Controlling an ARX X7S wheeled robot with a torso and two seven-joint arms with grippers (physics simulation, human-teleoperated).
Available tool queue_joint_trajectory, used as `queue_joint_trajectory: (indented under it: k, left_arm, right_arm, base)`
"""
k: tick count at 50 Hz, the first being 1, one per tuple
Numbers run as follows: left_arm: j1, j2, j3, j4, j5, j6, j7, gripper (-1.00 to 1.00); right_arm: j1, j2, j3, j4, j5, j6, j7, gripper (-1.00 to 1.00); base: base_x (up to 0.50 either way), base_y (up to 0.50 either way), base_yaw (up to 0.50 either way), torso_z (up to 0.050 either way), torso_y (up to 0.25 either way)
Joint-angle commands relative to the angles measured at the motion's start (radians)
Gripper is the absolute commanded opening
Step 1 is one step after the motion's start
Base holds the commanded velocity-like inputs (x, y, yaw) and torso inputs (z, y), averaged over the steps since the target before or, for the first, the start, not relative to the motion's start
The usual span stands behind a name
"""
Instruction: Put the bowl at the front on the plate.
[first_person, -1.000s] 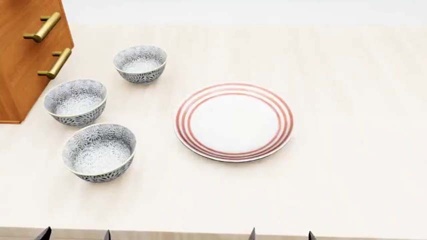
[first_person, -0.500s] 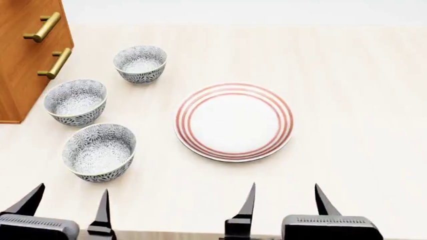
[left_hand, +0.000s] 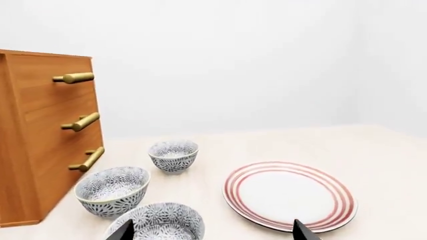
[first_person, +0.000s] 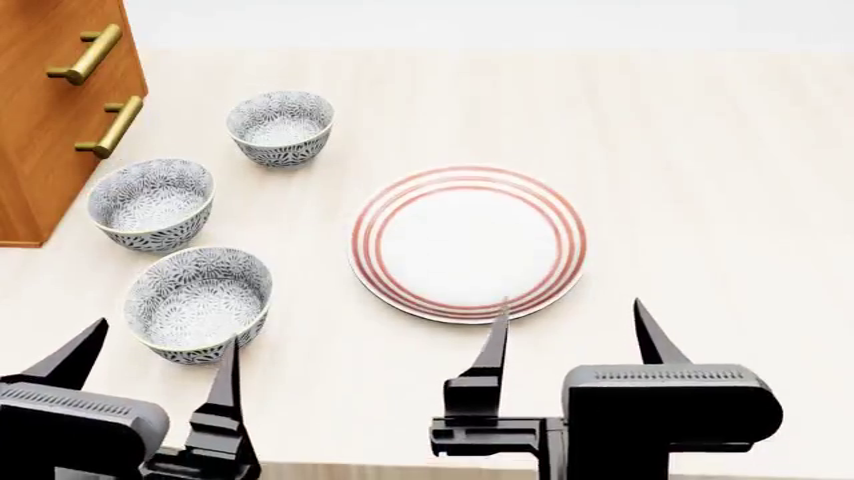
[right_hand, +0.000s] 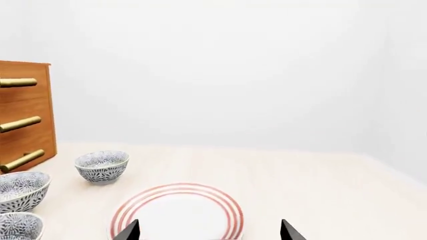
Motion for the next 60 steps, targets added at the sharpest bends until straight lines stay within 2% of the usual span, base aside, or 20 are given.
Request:
queue_joint_trajectory:
  k: [1, 17, 60]
  left_arm:
    - [-0.051, -0.014, 0.021, 0.029, -0.008, -0.039, -0.005, 1.00]
    - [-0.127, -0.007, 0.059, 0.064, -0.018, -0.106, -0.024, 1.00]
    - [-0.436, 0.008, 0.031, 0.190, -0.132, -0.390, -0.081, 1.00]
  right_arm:
    - [0.062, 0.010, 0.001, -0.015, 0.012, 0.032, 0.007, 1.00]
    - [0.153, 0.011, 0.006, -0.028, 0.038, 0.058, 0.016, 1.00]
    - [0.377, 0.055, 0.013, -0.091, 0.087, 0.227, 0.032, 1.00]
  base:
    - [0.00, 0.00, 0.00, 0.000, 0.000]
    - [0.00, 0.00, 0.00, 0.000, 0.000]
    - [0.00, 0.00, 0.00, 0.000, 0.000]
